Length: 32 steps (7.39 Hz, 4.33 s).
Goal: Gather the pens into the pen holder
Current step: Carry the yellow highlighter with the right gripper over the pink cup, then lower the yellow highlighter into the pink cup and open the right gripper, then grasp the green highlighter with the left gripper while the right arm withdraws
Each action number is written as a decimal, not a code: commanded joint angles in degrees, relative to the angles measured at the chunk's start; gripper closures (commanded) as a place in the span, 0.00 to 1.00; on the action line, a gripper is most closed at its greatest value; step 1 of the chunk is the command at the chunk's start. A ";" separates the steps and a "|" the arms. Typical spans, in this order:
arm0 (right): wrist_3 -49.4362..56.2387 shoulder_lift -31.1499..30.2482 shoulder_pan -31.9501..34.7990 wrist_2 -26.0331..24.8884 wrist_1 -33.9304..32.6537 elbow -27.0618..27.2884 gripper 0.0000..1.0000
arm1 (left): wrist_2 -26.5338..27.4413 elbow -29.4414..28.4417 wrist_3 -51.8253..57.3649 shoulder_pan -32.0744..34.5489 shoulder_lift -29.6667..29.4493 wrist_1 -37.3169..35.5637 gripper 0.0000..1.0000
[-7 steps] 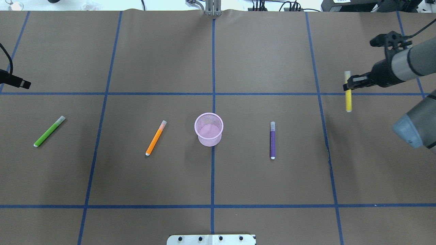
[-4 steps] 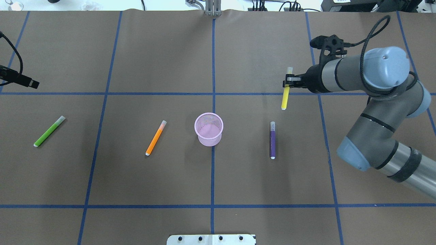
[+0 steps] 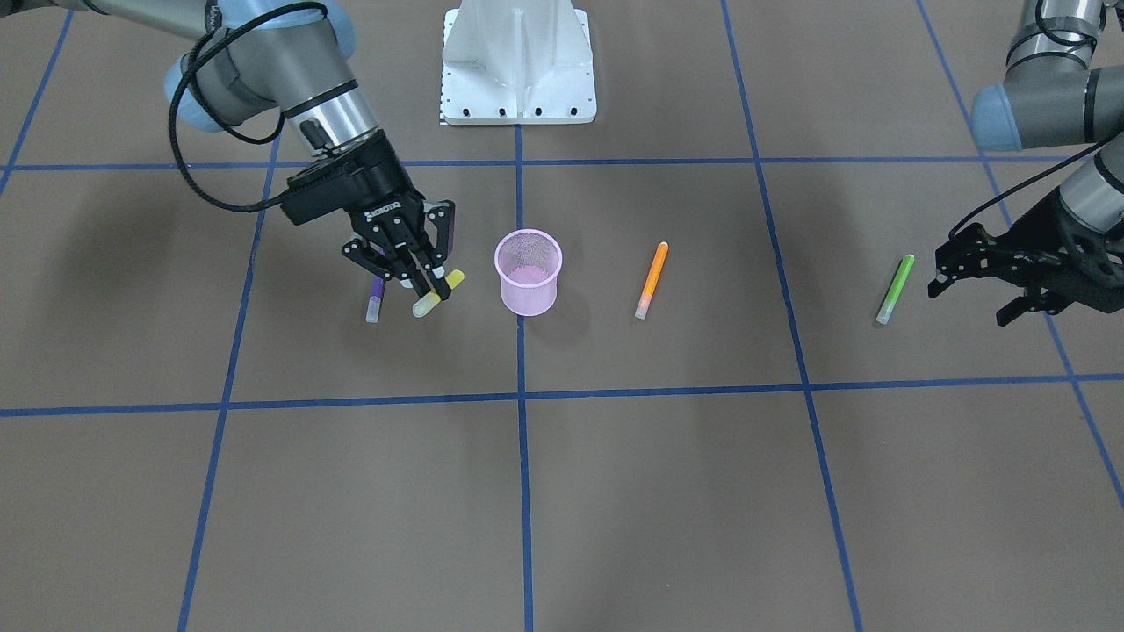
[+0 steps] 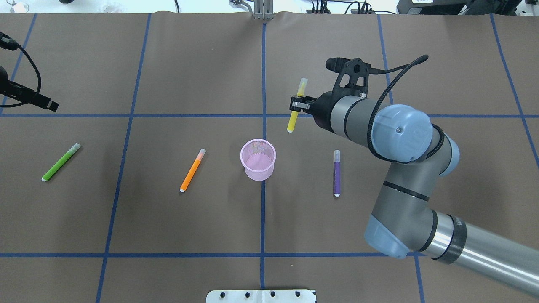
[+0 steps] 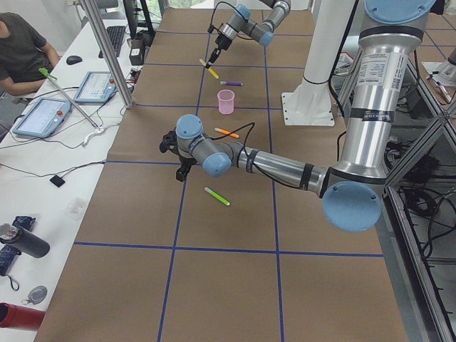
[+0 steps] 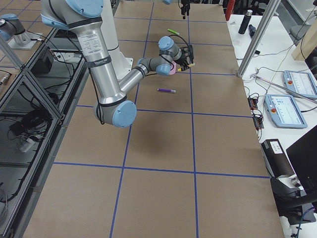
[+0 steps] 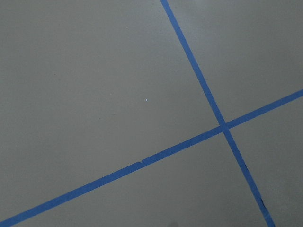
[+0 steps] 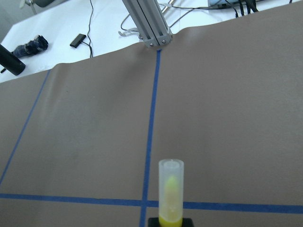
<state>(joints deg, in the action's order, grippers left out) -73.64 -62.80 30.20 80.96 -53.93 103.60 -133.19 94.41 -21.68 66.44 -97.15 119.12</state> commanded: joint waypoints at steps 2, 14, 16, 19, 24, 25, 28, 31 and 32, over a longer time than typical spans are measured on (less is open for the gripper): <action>-0.19 1.80 -3.90 -6.93 0.23 -0.32 1.00 | -0.22 -0.72 -0.12 -0.17 -0.14 -0.03 0.01; 0.43 4.62 -10.69 -13.19 -0.21 -3.68 0.12 | 0.82 -1.59 -4.07 -2.88 -0.14 -0.99 0.01; 0.60 1.03 -9.47 -9.88 -1.96 1.23 0.12 | 8.26 -1.51 -3.90 -8.13 -0.67 -1.34 0.01; 2.35 -6.96 1.21 7.56 -1.70 5.12 0.12 | 10.23 -0.03 10.41 -12.91 -1.19 -12.95 0.09; 11.23 -15.77 14.42 26.50 -1.09 4.86 0.12 | 7.70 2.80 18.51 -12.47 -1.47 -22.70 0.10; 11.58 -16.99 17.40 32.02 -1.09 4.51 0.12 | 7.60 3.15 18.51 -12.38 -1.29 -22.62 0.10; 17.02 -19.37 21.29 36.29 -1.17 2.49 0.12 | 7.69 1.05 18.60 -12.56 -1.46 -22.53 0.11; 17.48 -19.73 23.59 39.89 -1.17 2.40 0.12 | 7.69 0.34 18.69 -12.65 -1.20 -22.61 0.18; 17.48 -19.73 23.59 39.89 -1.17 2.31 0.12 | 7.69 -0.27 18.69 -12.73 -1.63 -22.62 0.18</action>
<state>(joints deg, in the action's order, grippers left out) -56.22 -82.48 53.60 120.55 -55.12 106.00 -125.50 94.73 -2.99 53.79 -98.46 96.53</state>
